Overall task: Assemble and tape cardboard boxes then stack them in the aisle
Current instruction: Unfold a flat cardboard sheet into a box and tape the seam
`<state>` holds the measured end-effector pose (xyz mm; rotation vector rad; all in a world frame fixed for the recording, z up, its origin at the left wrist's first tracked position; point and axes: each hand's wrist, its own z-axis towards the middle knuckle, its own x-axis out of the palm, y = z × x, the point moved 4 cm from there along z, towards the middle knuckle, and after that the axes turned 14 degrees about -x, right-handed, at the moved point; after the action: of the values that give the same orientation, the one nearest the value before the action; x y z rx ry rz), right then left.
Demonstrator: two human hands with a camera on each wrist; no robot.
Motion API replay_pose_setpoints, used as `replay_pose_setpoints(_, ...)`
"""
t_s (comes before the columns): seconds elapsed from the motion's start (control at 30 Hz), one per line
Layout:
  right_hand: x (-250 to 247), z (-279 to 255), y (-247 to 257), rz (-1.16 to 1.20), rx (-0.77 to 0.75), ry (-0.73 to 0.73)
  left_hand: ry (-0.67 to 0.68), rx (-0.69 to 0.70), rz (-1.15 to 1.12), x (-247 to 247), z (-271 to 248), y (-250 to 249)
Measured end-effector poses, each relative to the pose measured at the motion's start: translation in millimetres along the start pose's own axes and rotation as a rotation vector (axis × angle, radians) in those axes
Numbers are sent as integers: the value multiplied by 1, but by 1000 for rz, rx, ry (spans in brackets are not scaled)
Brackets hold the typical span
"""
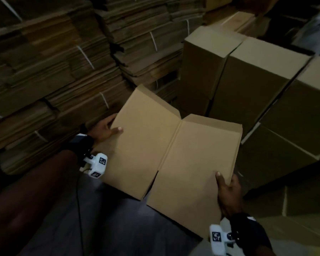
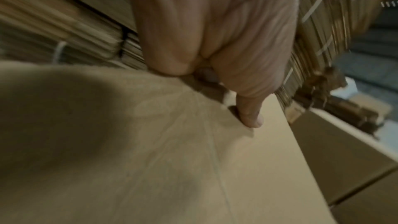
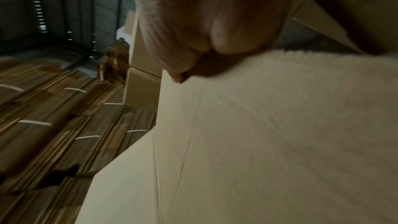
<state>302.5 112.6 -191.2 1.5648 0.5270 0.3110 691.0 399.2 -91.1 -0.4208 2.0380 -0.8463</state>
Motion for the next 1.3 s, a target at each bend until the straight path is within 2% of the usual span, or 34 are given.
replay_pose_setpoints(0.1, 6, 1, -30, -24, 19, -84, -102, -27, 103, 13, 46, -13)
replay_pose_setpoints(0.17, 16, -2, -42, -75, 36, -90, -188, -71, 143, 20, 71, -13)
replay_pose_setpoints(0.3, 33, -9, -57, -183, 10, -41, -215, -125, 281, 38, 102, -9)
replay_pose_setpoints(0.33, 34, -12, -63, -237, 7, -5, -203, -148, 304, 42, 105, -6)
replay_pose_setpoints(0.4, 32, -14, -72, -488, -5, 73, -153, -181, 329, 51, 110, 3)
replay_pose_setpoints(0.47, 26, -13, -60, -815, -30, 76, -97, -216, 306, 62, 117, 21)
replay_pose_setpoints(0.53, 25, -12, -44, -982, -135, 64, -37, -252, 339, 79, 120, 38)
replay_pose_setpoints(0.6, 30, -10, -41, -1100, -285, 174, 29, -298, 500, 95, 103, 37)
replay_pose_setpoints(0.67, 37, -6, -56, -1194, -327, 319, 121, -337, 613, 111, 83, 38)
replay_pose_setpoints(0.73, 46, -5, -66, -1232, -329, 417, 181, -362, 678, 124, 70, 45)
replay_pose_setpoints(0.83, 57, -10, -68, -1252, -343, 469, 146, -378, 695, 127, 68, 58)
replay_pose_setpoints(1.07, 83, -25, -71, -1218, -322, 504, -10, -341, 556, 115, 85, 60)
replay_pose_setpoints(1.3, 83, -33, -73, -1199, -321, 479, -62, -315, 524, 123, 76, 70)
